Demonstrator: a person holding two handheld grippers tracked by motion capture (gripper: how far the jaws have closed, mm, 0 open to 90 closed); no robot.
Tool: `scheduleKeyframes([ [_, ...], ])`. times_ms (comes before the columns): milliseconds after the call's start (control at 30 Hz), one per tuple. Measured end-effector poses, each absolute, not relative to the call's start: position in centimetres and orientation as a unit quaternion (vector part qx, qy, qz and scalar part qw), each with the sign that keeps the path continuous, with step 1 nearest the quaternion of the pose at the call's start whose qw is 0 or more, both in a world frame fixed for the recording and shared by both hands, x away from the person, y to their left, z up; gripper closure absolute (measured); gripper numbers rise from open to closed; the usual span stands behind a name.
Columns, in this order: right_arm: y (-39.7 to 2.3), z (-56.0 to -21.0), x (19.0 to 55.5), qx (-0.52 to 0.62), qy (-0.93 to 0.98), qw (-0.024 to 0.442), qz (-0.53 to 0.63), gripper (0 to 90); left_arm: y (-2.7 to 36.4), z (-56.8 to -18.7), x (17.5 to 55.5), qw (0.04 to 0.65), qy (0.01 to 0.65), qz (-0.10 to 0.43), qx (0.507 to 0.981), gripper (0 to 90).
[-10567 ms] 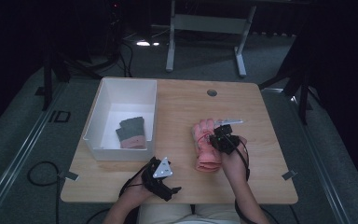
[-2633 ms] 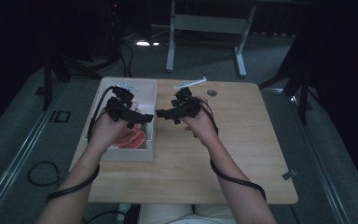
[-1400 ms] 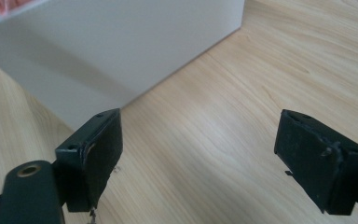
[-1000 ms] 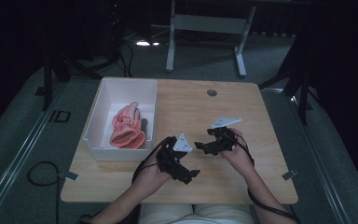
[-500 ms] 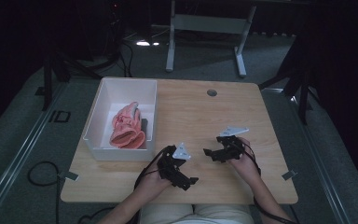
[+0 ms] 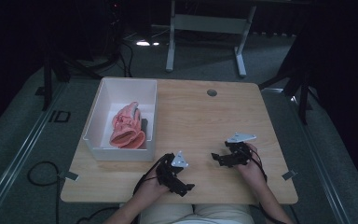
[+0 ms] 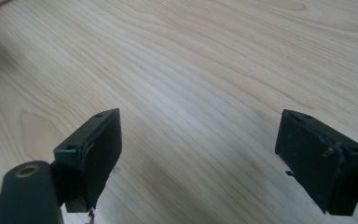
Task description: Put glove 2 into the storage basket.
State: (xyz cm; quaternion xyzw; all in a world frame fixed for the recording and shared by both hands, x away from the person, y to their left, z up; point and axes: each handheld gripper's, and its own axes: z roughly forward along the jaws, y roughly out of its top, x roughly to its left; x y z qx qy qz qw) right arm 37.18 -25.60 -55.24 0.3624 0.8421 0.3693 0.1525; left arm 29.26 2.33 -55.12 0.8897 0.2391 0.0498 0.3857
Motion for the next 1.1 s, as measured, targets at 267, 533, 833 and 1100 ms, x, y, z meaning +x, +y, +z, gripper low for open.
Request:
scheduleKeyframes([
  [267,-26.7,-55.6,36.5,0.371,0.834,0.156,0.378,14.3,2.8,-55.8,29.0,0.401,0.227,0.051,0.886,0.0],
  [533,-28.3,-56.0,35.9,0.387,0.824,0.166,0.380,14.1,3.2,-56.4,28.7,0.396,0.230,0.054,0.887,0.0],
  [833,-30.0,-55.9,35.6,0.410,0.802,0.174,0.398,14.2,3.9,-56.8,28.6,0.391,0.238,0.062,0.887,0.0],
  [1100,-29.9,-56.3,35.8,0.406,0.808,0.176,0.388,14.1,4.0,-57.0,28.6,0.387,0.233,0.068,0.889,0.0],
])
